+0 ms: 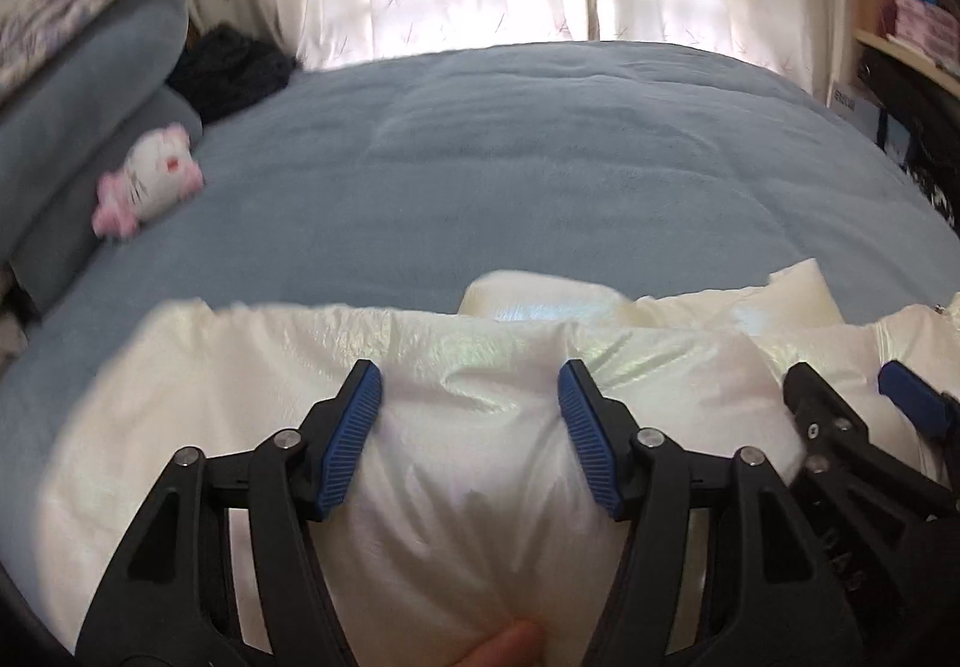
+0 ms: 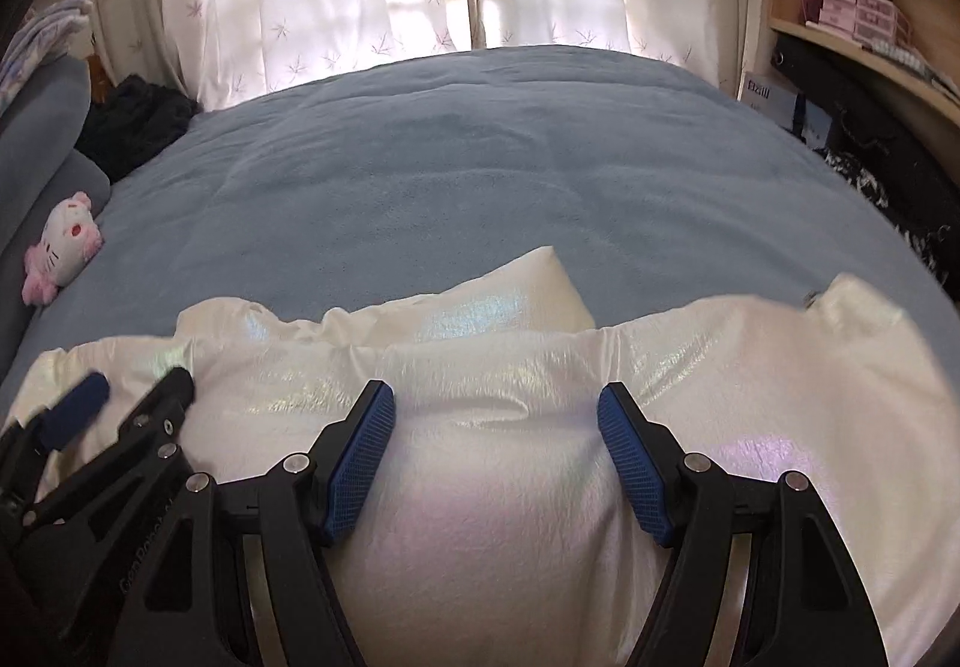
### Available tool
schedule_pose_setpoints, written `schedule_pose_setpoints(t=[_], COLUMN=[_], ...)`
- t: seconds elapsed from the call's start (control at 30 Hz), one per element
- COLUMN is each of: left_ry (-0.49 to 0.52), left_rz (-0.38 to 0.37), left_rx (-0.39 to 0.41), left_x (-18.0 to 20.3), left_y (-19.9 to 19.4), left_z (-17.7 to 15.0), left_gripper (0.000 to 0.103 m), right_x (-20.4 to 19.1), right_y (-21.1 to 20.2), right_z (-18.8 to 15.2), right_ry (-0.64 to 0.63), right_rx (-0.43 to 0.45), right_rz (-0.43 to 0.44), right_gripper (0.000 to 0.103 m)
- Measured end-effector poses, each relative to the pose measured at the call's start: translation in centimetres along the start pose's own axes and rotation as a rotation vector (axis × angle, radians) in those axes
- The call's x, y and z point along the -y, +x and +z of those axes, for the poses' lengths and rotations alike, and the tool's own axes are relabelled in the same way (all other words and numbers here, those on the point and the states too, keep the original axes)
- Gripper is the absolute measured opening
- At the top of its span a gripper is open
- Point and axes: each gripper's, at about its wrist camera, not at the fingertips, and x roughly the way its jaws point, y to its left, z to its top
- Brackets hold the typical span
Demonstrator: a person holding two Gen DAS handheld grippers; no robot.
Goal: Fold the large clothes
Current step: 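Grasp the folded jacket edge with both tools side by side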
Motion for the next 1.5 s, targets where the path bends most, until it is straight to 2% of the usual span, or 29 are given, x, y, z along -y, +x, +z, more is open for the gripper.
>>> schedule_pose_setpoints(t=[0.07, 0.17, 0.33, 0.6, 1.17, 1.37, 1.5], left_ry=[-0.033, -0.059, -0.041, -0.041, -0.063, 0.004, 0.047], left_rz=[-0.019, -0.039, -0.015, -0.018, -0.074, -0.119, -0.069], left_rx=[-0.009, -0.02, 0.024, 0.03, -0.041, -0.096, -0.089], left_x=[-0.7, -1.3, -0.8, -1.0, -2.2, -3.4, -5.1], left_y=[1.1, 2.7, 3.8, 5.0, 7.1, 7.0, 6.3], left_z=[-0.3, -0.7, -1.8, -2.2, -1.6, -0.5, -0.1], left_gripper=[0.07, 0.075, 0.076, 0.076, 0.078, 0.08, 0.079], right_x=[-0.3, -0.3, -0.3, -0.7, 0.0, 0.2, 1.6], right_y=[0.7, 1.8, 3.6, 5.0, 6.6, 6.9, 6.6], right_z=[-0.4, -1.3, -2.6, -2.8, -1.6, -0.7, 0.2], right_ry=[-0.011, -0.002, 0.006, -0.003, -0.003, -0.075, -0.105], right_rx=[0.009, 0.026, 0.052, 0.048, -0.009, -0.071, -0.086], right_rz=[0.003, 0.009, 0.006, -0.004, 0.029, 0.049, 0.078], right_gripper=[0.074, 0.078, 0.079, 0.079, 0.084, 0.084, 0.084])
